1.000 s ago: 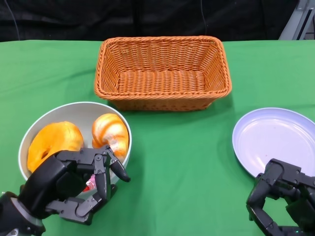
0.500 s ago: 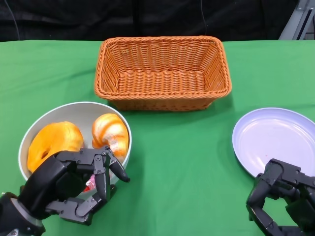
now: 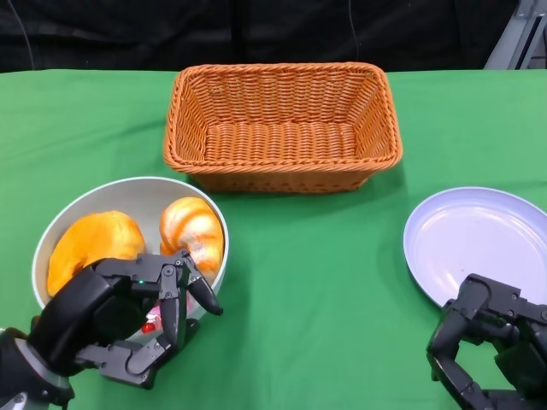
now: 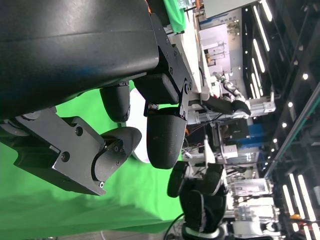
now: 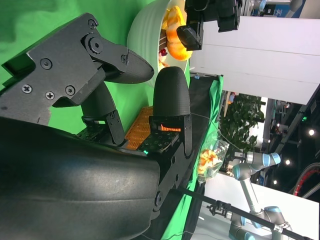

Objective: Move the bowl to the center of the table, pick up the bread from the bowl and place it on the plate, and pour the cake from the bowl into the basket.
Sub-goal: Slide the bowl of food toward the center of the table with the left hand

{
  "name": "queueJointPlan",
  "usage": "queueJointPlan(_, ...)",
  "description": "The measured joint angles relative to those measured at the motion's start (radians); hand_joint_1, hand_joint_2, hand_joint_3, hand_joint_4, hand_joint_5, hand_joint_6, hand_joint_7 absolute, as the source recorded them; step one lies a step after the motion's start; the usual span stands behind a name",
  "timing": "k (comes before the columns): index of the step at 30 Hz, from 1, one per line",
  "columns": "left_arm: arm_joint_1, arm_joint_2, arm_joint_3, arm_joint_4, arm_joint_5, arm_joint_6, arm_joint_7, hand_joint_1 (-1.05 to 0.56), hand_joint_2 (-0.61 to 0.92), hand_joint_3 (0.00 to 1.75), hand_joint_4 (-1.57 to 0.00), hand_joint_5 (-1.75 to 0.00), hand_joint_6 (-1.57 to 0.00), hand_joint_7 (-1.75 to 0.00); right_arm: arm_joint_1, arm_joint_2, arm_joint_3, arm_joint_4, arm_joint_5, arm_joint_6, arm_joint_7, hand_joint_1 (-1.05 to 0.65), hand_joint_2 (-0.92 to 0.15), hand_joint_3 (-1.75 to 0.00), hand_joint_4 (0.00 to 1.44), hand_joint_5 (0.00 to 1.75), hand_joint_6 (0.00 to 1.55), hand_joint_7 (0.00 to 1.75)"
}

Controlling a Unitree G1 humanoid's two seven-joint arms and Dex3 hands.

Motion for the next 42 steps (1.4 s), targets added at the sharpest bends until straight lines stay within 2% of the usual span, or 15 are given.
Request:
queueJointPlan(6, 0.000, 0.000, 0.001, -0.009, -0.025, 0.049, 0.000, 0.01, 0.58, 1.17, -0.87, -1.74, -0.81, -1.52, -0.005, 0.000, 0.000, 0.009, 0.002, -0.010, 0.003, -0.17, -0.46, -1.05, 0.72, 1.74, 0.65, 1.39)
queueJointPlan(11, 0.002, 0.004, 0.021, -0.077, -0.073, 0.146, 0.033, 0.04, 0.61, 1.17, -0.92, -1.62, -0.90, -1.30, -0.009, 0.000, -0.001, 0.010, 0.010, -0.010, 0.008, -0.20, -0.46, -1.03, 0.72, 1.74, 0.65, 1.38)
queueJointPlan(15, 0.006, 0.005, 0.059, -0.104, -0.076, 0.156, 0.084, 0.03, 0.62, 1.12, -0.90, -1.59, -0.90, -1.25, -0.009, 0.000, -0.001, 0.015, 0.010, -0.010, 0.009, -0.21, -0.46, -1.02, 0.72, 1.74, 0.65, 1.37)
queueJointPlan(17, 0.010, 0.005, 0.083, -0.125, -0.081, 0.165, 0.114, -0.04, 0.62, 0.98, -0.88, -1.46, -0.93, -1.02, -0.010, 0.000, -0.001, 0.016, 0.010, -0.010, 0.009, -0.22, -0.46, -1.02, 0.72, 1.74, 0.66, 1.37)
queueJointPlan(20, 0.014, 0.005, 0.111, -0.158, -0.088, 0.171, 0.149, -0.07, 0.62, 0.91, -0.86, -1.43, -0.95, -0.91, -0.010, 0.000, -0.001, 0.016, 0.009, -0.010, 0.008, -0.22, -0.46, -1.03, 0.72, 1.74, 0.66, 1.37)
queueJointPlan(21, 0.014, 0.005, 0.114, -0.163, -0.088, 0.173, 0.154, -0.13, 0.63, 0.83, -0.83, -1.40, -0.93, -0.86, -0.010, 0.000, -0.001, 0.016, 0.009, -0.010, 0.008, -0.22, -0.46, -1.03, 0.72, 1.74, 0.66, 1.37)
queueJointPlan(22, 0.015, 0.005, 0.119, -0.164, -0.090, 0.173, 0.154, -0.27, 0.73, 0.53, -0.79, -1.33, -0.93, -0.68, -0.011, 0.000, -0.001, 0.016, 0.008, -0.010, 0.008, -0.22, -0.46, -1.03, 0.72, 1.74, 0.66, 1.37)
queueJointPlan(23, 0.014, 0.005, 0.126, -0.163, -0.094, 0.171, 0.153, -0.33, 0.81, 0.30, -0.78, -1.20, -0.95, -0.50, -0.011, 0.000, -0.001, 0.016, 0.008, -0.010, 0.008, -0.22, -0.46, -1.04, 0.72, 1.74, 0.66, 1.37)
queueJointPlan(24, 0.013, 0.005, 0.136, -0.163, -0.103, 0.164, 0.150, -0.37, 0.87, 0.13, -0.78, -1.09, -0.99, -0.32, -0.011, 0.000, -0.001, 0.017, 0.008, -0.010, 0.008, -0.22, -0.46, -1.04, 0.72, 1.74, 0.65, 1.37)
queueJointPlan(26, 0.002, 0.008, 0.161, -0.161, -0.111, 0.137, 0.146, -0.42, 0.91, 0.05, -0.77, -0.90, -1.02, -0.14, -0.011, 0.000, -0.001, 0.017, 0.008, -0.010, 0.008, -0.23, -0.46, -1.04, 0.72, 1.74, 0.65, 1.38)
queueJointPlan(28, -0.013, 0.015, 0.175, -0.155, -0.111, 0.122, 0.146, -0.45, 0.92, 0.05, -0.75, -0.72, -1.00, -0.06, -0.011, 0.000, -0.001, 0.018, 0.008, -0.010, 0.008, -0.23, -0.46, -1.04, 0.72, 1.74, 0.65, 1.38)
queueJointPlan(30, -0.023, 0.023, 0.193, -0.141, -0.103, 0.097, 0.148, -0.52, 0.92, 0.06, -0.75, -0.43, -0.92, -0.02, -0.013, 0.000, 0.000, 0.018, 0.005, -0.011, 0.007, -0.22, -0.46, -1.05, 0.72, 1.73, 0.65, 1.38)
queueJointPlan(31, -0.028, 0.025, 0.204, -0.131, -0.092, 0.080, 0.152, -0.53, 0.92, 0.06, -0.75, -0.37, -0.90, -0.01, -0.013, 0.000, 0.000, 0.019, 0.003, -0.012, 0.006, -0.22, -0.46, -1.05, 0.72, 1.73, 0.65, 1.38)
queueJointPlan(36, -0.051, 0.029, 0.241, -0.077, -0.069, 0.037, 0.198, -0.67, 0.92, 0.09, -0.68, -0.22, -0.73, 0.00, -0.013, 0.000, 0.000, 0.019, -0.005, -0.012, 0.006, -0.21, -0.46, -1.05, 0.72, 1.73, 0.65, 1.38)
queueJointPlan(42, -0.082, 0.044, 0.278, -0.013, -0.040, 0.011, 0.253, -0.73, 0.92, 0.18, -0.62, -0.14, -0.62, 0.00, -0.013, 0.001, 0.001, 0.019, -0.002, -0.012, 0.008, -0.22, -0.46, -1.04, 0.72, 1.74, 0.65, 1.38)
